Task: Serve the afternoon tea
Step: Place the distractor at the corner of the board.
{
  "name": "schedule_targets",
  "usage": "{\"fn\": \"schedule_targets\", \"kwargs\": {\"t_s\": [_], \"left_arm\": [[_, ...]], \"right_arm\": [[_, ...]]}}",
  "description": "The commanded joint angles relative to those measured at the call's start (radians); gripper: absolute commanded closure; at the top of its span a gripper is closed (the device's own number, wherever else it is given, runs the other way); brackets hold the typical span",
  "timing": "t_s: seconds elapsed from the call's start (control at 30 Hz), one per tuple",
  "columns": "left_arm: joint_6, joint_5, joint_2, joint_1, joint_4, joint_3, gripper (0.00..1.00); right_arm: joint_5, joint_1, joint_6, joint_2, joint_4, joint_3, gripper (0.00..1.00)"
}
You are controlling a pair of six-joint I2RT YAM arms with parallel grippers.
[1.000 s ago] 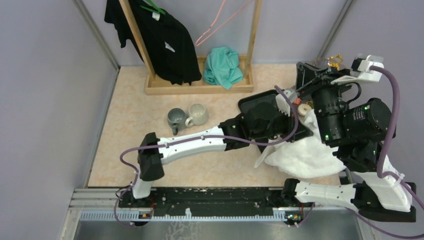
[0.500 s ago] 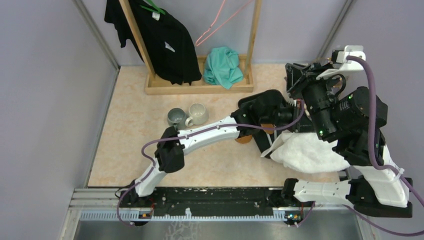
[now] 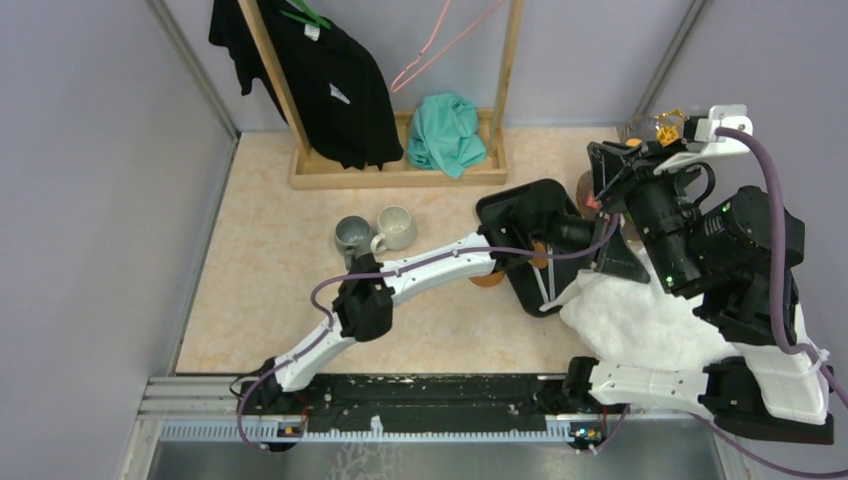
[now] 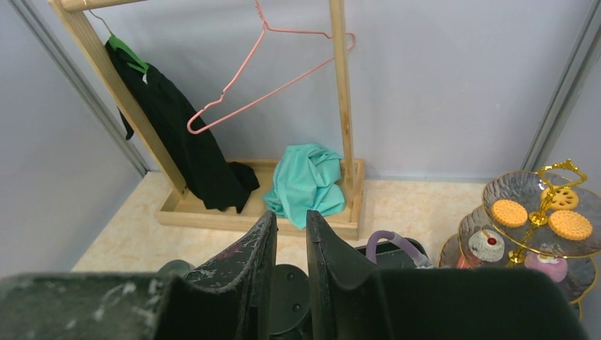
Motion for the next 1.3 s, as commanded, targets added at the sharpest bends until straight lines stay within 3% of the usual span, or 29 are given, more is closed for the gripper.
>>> {"fn": "schedule_targets", "kwargs": {"t_s": [0.0,0.43,0.57,0.6,0.7,0.73,0.77,0.9,1.1,1.27], "left_arm": [[-0.085,0.11,0.025,0.004,0.128,0.055,1.0],[-0.244,0.207,0.219,0.026,0.266,0.158,0.97],[-0.266,0.23,0.262,0.033,0.293,0.149,0.5],[-0.266,0.239,0.266,0.033,0.302,0.145,0.41],[-0.253,0.24,0.248,0.041,0.33,0.095,0.27],[-0.242,0.239,0.234,0.046,0.331,0.071,0.06],[-0.234,0.236,0.218,0.052,0.336,0.045,0.01],[-0.213,0.202,0.1,0.084,0.402,-0.167,0.01],[-0.009,0.048,-0.116,0.133,0.29,-0.432,0.01],[0.076,-0.094,-0.279,0.174,0.234,-0.607,0.01]], "right_arm": [[-0.006,0.009,0.007,-0.016,-0.002,-0.01,0.78],[0.041,0.011,-0.002,-0.042,-0.017,-0.072,0.77],[0.065,0.01,-0.007,-0.043,-0.003,-0.105,0.76],[0.07,0.011,-0.008,-0.042,0.002,-0.114,0.76],[0.086,0.01,-0.011,-0.029,0.013,-0.128,0.74],[0.091,0.01,-0.01,-0.023,0.013,-0.128,0.72],[0.094,0.01,-0.009,-0.016,0.012,-0.128,0.71],[0.105,0.009,0.013,0.005,0.002,-0.134,0.7],[0.131,0.009,0.077,0.038,-0.038,-0.167,0.7],[0.139,0.01,0.201,0.041,-0.125,-0.205,0.7]]}}
